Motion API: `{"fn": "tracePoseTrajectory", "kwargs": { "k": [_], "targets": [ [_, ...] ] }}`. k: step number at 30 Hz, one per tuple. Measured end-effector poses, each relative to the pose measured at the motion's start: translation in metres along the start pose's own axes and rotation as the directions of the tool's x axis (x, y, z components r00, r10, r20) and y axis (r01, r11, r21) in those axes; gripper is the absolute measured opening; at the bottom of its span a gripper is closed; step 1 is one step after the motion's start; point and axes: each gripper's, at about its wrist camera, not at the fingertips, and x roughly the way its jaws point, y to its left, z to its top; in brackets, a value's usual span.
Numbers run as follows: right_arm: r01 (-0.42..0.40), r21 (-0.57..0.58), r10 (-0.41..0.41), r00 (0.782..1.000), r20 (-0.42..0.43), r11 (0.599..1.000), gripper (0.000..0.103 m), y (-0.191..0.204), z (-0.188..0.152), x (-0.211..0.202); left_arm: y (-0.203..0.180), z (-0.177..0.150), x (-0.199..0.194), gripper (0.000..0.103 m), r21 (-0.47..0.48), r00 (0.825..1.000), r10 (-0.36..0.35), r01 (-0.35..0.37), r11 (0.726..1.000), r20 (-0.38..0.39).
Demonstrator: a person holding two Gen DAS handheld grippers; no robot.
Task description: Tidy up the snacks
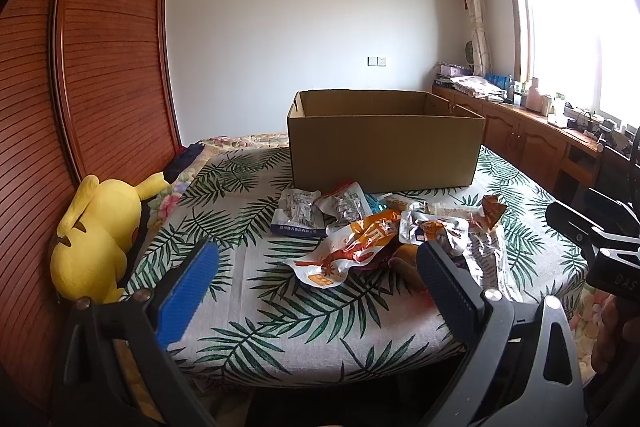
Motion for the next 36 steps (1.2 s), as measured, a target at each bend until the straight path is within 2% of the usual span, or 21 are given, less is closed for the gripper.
{"fn": "tracePoseTrajectory", "kwargs": {
  "k": [8, 15, 20, 25, 32, 36],
  "targets": [
    [-0.014, 0.001, 0.014, 0.999, -0.037, 1.0, 0.103, -0.001, -0.007, 0.011, 0.005, -0.007, 0.017, 0.1, 0.012, 0.999, 0.012, -0.012, 1.0, -0.032],
    [-0.048, 0.009, 0.049, 0.991, -0.124, 0.999, 0.102, -0.003, -0.018, 0.037, 0.007, -0.009, 0.037, 0.1, 0.036, 0.997, -0.006, 0.008, 0.999, -0.071],
    [-0.081, 0.019, 0.083, 0.974, -0.211, 0.997, 0.099, -0.004, -0.028, 0.062, 0.008, -0.009, 0.053, 0.1, 0.051, 0.995, -0.023, 0.028, 0.998, -0.102],
    [-0.121, 0.05, 0.13, 0.948, -0.292, 0.991, 0.097, -0.005, -0.038, 0.084, 0.007, -0.01, 0.069, 0.1, 0.067, 0.989, -0.042, 0.052, 0.996, -0.14],
    [-0.122, 0.039, 0.128, 0.935, -0.331, 0.992, 0.097, -0.003, -0.042, 0.095, 0.005, -0.012, 0.09, 0.1, 0.108, 0.981, -0.053, 0.074, 0.991, -0.188],
    [-0.132, 0.032, 0.135, 0.924, -0.358, 0.991, 0.097, -0.002, -0.04, 0.102, 0.007, -0.01, 0.097, 0.1, 0.111, 0.973, -0.084, 0.11, 0.988, -0.213]
  ]
}}
